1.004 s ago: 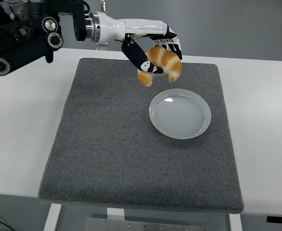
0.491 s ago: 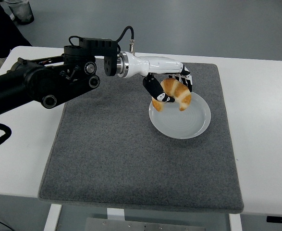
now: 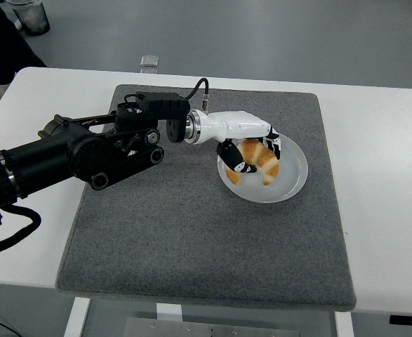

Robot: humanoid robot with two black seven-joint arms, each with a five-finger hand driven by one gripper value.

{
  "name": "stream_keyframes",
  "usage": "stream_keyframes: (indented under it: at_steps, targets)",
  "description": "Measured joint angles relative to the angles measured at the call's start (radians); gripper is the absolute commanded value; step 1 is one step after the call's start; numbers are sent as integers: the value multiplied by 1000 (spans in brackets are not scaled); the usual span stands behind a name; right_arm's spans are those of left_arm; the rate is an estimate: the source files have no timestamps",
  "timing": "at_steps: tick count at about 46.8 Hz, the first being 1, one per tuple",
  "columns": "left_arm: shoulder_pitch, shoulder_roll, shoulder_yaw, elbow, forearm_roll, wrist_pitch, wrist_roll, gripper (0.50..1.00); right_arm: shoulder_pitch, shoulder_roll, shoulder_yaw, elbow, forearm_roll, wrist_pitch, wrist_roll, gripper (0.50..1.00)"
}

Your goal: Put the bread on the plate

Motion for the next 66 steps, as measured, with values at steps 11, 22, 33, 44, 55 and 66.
stream_keyframes:
  at_steps: [11,22,33,44,55,66]
  targets:
    - [11,-14,3,29,14,23,9,500,0,0,0,0,0,0,0,952]
    - [14,-18,6,38,17,25,26,500,0,0,0,0,0,0,0,952]
    - [14,-18,23,46,18,26,40,500,0,0,0,0,0,0,0,952]
    - [15,-18,23,51,18,26,42,500,0,0,0,0,0,0,0,952]
    - [20,-18,23,58,5,35,42,822,0,0,0,0,0,0,0,952]
    - [27,-18,23,59,-6,68,43,992,0,0,0,0,0,0,0,952]
